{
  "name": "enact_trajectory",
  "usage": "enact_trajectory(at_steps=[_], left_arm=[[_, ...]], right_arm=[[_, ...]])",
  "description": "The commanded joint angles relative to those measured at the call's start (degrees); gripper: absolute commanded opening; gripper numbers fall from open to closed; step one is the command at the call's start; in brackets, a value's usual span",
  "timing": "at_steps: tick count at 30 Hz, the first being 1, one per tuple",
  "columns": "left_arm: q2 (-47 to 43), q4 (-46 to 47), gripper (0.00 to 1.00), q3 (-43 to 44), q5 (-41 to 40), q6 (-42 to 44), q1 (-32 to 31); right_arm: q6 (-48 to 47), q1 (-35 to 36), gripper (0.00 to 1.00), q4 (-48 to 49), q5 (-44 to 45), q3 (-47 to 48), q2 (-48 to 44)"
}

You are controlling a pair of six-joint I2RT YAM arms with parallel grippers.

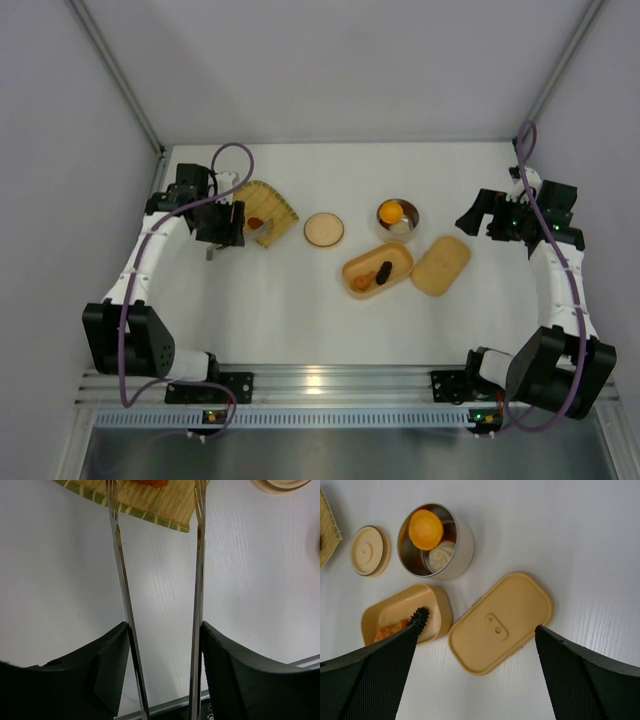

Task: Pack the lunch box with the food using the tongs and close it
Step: Pick up the fake food from the plate.

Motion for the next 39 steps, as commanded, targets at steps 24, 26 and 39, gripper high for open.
enact_trajectory(at_steps=[24,26,39], left_arm=[[7.53,3.80,0.62,3.10,1.48,-2.95,1.31],[7.97,3.71,0.61,3.18,2.10,-3.04,1.31],[11.49,5.82,0.55,3.89,3.51,-3.30,1.31]], right_arm=[[-0.24,-0.86,0.99,0.88,-0.63,0.31,-1.78],[-0.24,-0.86,0.99,0.79,-0.72,0.22,-1.78],[-0.32,-0.86,0.99,0.44,-0.63,0.49,-1.87]])
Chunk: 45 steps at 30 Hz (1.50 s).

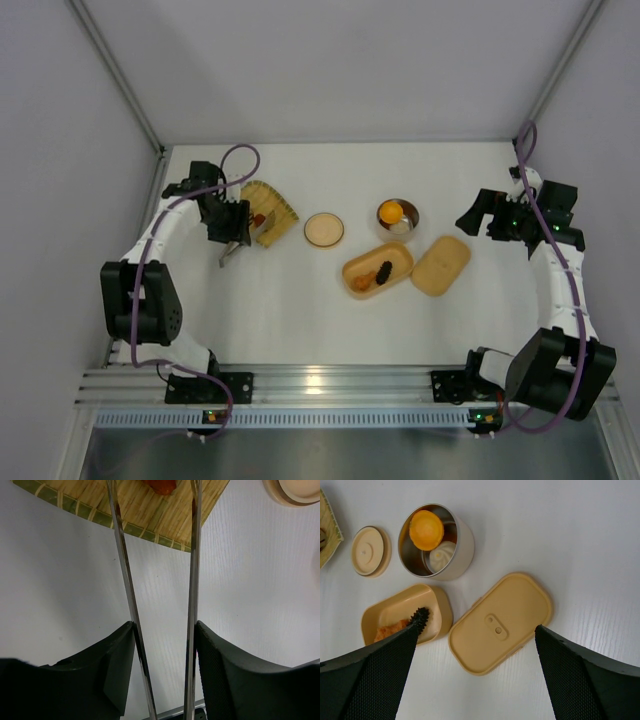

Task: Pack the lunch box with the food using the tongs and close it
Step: Pick up the fake food from the plate.

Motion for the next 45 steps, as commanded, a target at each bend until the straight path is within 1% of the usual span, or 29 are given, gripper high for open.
enact_trajectory(at_steps=[1,6,10,17,27,37,45], left_arm=[[-0.03,2.83,0.54,2.51,1.41,-0.70,0.30],[-1.08,2.56,0.49,2.42,0.88,-0.44,0.30],[-2.66,2.30,0.40,2.33,0.62,-0.17,0.39],[-4.77,2.04,0.31,4.27,0.18,-0.61,0.39],[-4.51,0.81,0.26,8.40,0.62,-0.61,0.39],[-5.30,0.98,0.24,8.66,1.50,-0.17,0.39],[-7.41,-0.07,0.24,8.75,5.19,2.20,-0.05]], right_arm=[[-0.32,-0.86,0.99,0.46,-0.54,0.60,-1.60],[-0.41,-0.86,0.99,0.46,-0.46,0.60,-1.69],[-0.24,-0.86,0.99,0.55,-0.63,0.51,-1.52],[-0.06,-0.86,0.99,0.64,-0.81,0.60,-1.69],[-0.15,-0.86,0.99,0.64,-0.81,0.51,-1.87],[-0.15,-0.86,0.99,0.64,-0.81,0.59,-1.69],[0.20,-0.86,0.99,0.90,-0.98,0.51,-1.43]])
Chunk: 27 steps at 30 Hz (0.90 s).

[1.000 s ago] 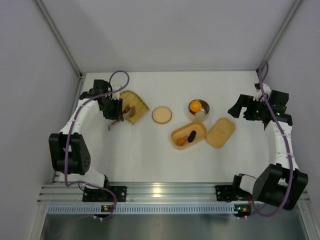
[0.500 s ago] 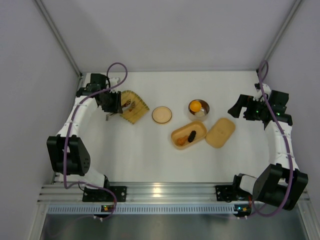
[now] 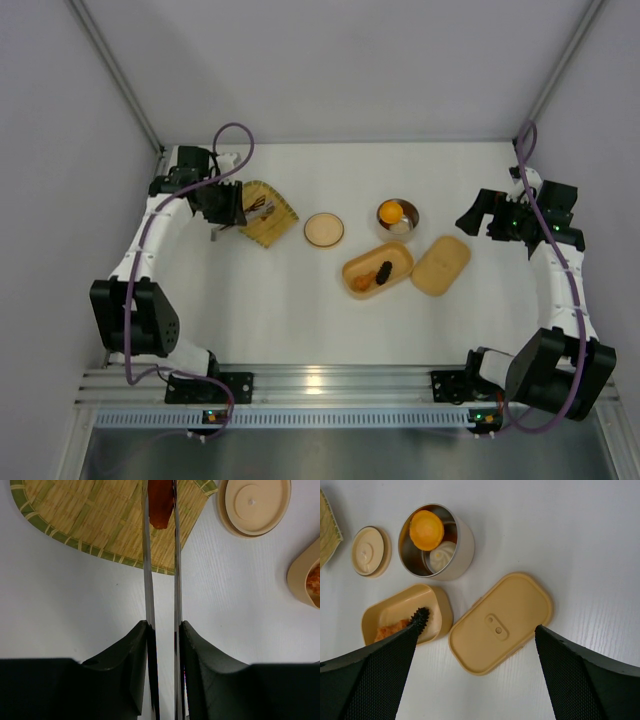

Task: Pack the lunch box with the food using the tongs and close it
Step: Pick up the fake food from the plate, then place the fake food in the packing box.

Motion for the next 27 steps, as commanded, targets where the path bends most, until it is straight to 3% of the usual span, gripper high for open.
enact_trajectory(at_steps=[1,7,16,20,27], left_arm=[[-3.91,-0.29,0.24,2.20,3.11,1.70,-0.11],[-5.58,-1.43,0.24,2.19,3.56,2.93,-3.27],[-6.99,-2.93,0.24,2.63,3.64,3.28,-14.08],[-7.08,-2.67,0.24,2.81,2.85,2.67,-21.89],[-4.45,-2.67,0.24,5.97,5.14,1.26,-27.97]], right_arm=[[0.25,-0.86,0.99,0.90,-0.98,0.51,-1.41],[0.42,-0.86,0.99,0.81,-1.16,0.86,-1.32],[0.51,-0.86,0.99,0.81,-0.98,0.77,-1.23],[0.42,-0.86,0.99,0.81,-0.98,1.03,-1.06],[0.16,-0.86,0.99,0.64,-0.72,0.77,-1.23]])
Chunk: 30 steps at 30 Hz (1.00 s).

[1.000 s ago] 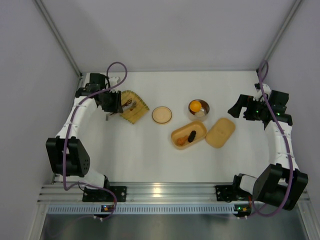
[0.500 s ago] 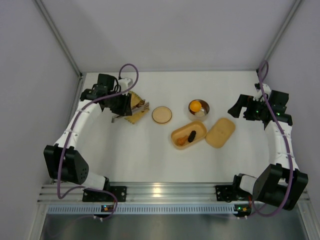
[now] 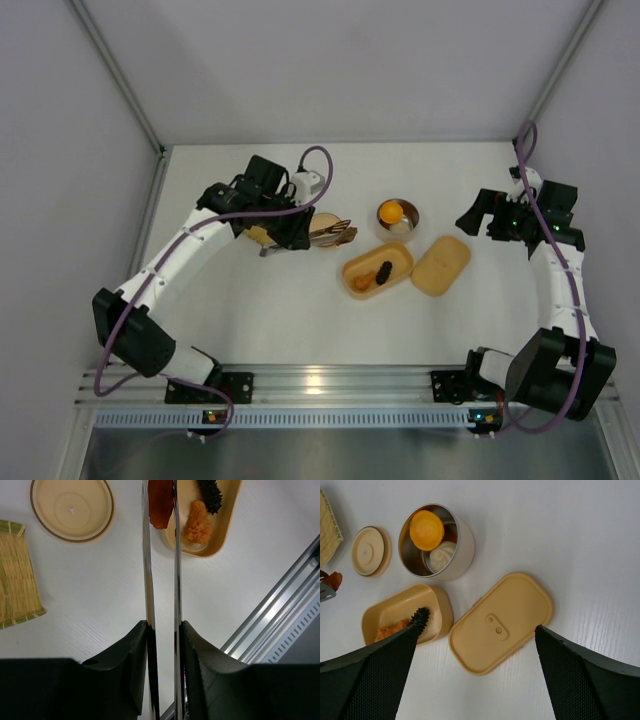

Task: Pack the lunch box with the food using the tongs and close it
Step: Place the fake food in the packing box.

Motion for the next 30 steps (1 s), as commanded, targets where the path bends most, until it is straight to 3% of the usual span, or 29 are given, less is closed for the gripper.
enact_trajectory(at_steps=[1,16,30], left_arm=[[0.50,0.61,0.24,4.18,1.83,-0.86,-1.75],[8.49,1.22,0.25,9.98,1.66,-1.04,-12.03],[12.63,4.30,0.29,9.63,-1.59,-0.51,-12.56]], right_arm=[[-0.04,-0.88,0.99,0.64,-0.63,0.77,-1.32],[-0.30,-0.88,0.99,0.55,-0.28,0.33,-1.50],[-0.48,-0.88,0.99,0.90,-0.37,-0.55,-1.50]])
